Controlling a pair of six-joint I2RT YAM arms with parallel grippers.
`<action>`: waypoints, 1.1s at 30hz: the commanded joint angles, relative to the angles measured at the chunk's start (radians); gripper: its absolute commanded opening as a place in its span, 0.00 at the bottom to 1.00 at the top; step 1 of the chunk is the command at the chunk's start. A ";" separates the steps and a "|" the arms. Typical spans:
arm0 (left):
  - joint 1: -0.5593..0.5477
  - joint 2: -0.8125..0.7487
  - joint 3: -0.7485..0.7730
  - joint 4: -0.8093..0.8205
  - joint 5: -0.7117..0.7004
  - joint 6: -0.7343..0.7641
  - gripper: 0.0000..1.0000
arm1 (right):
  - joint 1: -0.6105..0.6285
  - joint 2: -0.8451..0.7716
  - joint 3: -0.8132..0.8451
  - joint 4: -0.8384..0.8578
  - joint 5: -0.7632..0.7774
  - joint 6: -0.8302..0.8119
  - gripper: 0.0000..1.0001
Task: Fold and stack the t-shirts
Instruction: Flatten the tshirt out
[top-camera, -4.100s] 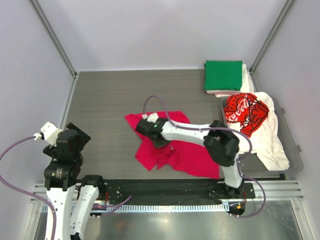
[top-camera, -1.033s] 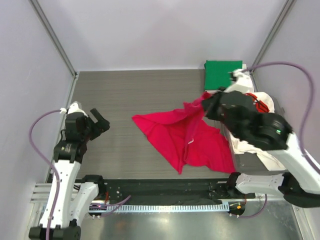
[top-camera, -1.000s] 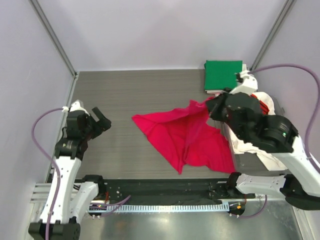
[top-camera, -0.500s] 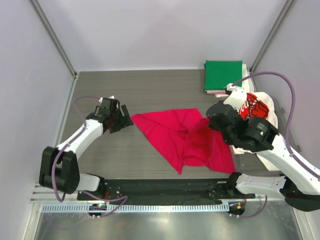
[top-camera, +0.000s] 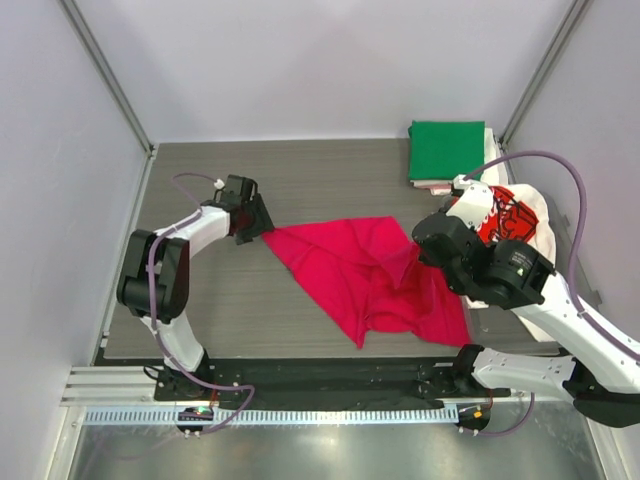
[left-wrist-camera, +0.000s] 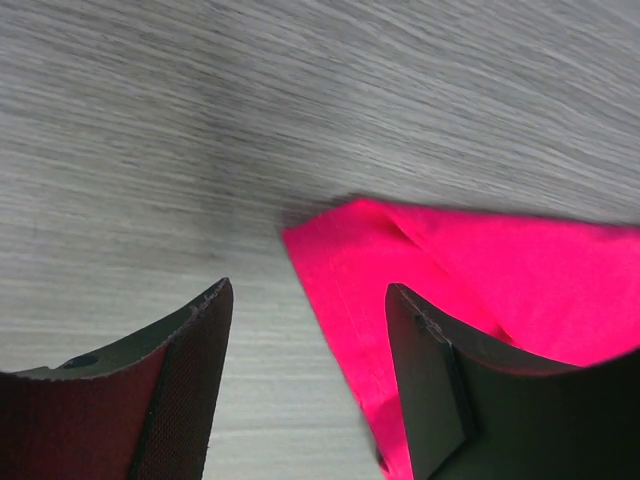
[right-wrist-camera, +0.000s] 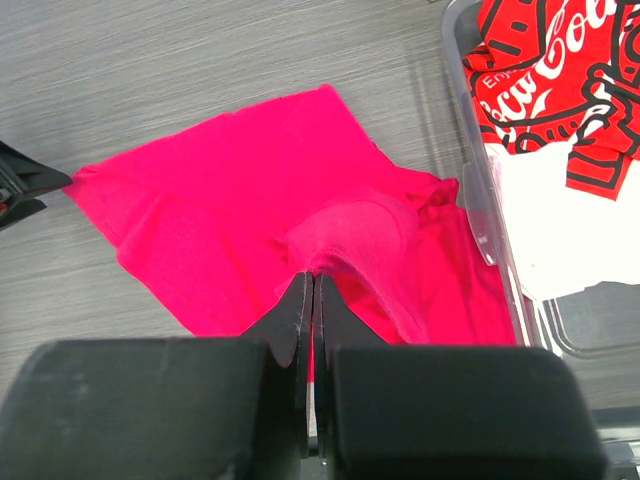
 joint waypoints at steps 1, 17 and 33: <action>-0.020 0.036 0.039 0.026 -0.044 -0.011 0.63 | -0.004 -0.009 -0.005 0.044 0.017 0.007 0.01; -0.077 0.184 0.123 0.019 -0.104 -0.027 0.36 | -0.005 -0.028 -0.040 0.064 -0.032 0.014 0.01; -0.074 -0.285 0.179 -0.115 -0.173 0.070 0.00 | -0.008 0.027 0.230 0.063 -0.015 -0.089 0.01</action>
